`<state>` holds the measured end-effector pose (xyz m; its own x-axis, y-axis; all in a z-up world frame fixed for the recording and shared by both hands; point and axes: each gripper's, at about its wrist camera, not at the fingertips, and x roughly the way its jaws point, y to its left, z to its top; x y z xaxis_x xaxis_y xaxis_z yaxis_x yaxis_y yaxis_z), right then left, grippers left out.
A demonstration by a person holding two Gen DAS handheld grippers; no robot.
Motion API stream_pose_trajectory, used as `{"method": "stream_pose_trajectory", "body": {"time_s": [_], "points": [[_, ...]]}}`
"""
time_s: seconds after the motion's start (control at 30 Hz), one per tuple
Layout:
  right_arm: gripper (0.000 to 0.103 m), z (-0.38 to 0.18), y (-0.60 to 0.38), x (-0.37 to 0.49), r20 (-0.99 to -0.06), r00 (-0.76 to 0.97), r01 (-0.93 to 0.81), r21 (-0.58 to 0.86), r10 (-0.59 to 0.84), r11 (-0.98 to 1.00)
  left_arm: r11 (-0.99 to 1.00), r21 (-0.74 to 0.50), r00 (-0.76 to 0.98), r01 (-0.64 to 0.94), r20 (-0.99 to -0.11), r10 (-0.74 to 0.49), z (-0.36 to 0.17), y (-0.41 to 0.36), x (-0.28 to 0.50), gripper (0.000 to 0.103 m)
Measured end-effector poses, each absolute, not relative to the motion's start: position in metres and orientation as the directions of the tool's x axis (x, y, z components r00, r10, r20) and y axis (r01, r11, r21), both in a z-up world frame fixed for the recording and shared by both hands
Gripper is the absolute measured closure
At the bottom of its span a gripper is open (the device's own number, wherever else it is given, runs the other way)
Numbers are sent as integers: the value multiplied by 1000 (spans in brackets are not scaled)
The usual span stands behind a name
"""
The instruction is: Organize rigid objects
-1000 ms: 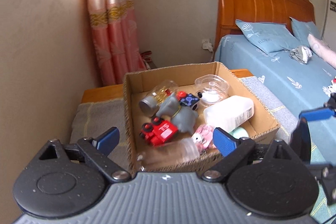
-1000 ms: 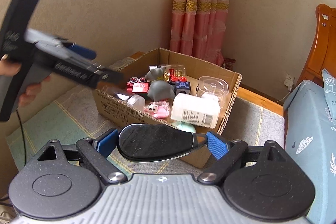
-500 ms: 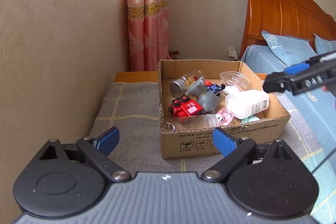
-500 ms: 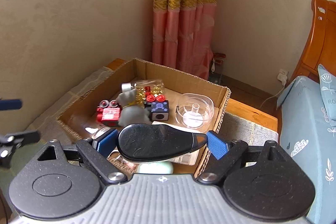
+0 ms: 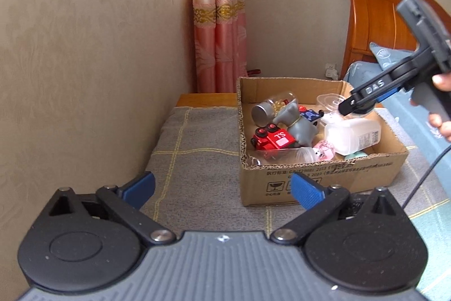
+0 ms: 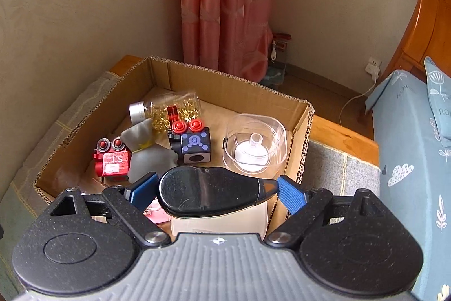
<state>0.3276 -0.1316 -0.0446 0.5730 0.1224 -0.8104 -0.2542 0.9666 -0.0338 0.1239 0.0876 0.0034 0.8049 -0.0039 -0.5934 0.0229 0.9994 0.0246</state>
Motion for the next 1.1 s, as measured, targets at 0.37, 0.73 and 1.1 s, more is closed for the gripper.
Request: {"method": "stream_pose_trajectory", "body": {"time_s": [0.37, 0.73, 1.1], "points": [[0, -47, -141, 339, -822, 558, -196, 5, 115, 981, 1000, 8, 813, 25, -582, -16, 3, 87, 120, 1], [0, -20, -132, 282, -784, 621, -162, -112, 13, 980, 999, -7, 806, 33, -591, -31, 9, 81, 122, 1], [0, -25, -136, 163, -724, 689, 34, -14, -34, 999, 998, 22, 753, 57, -658, -29, 19, 43, 120, 1]]}}
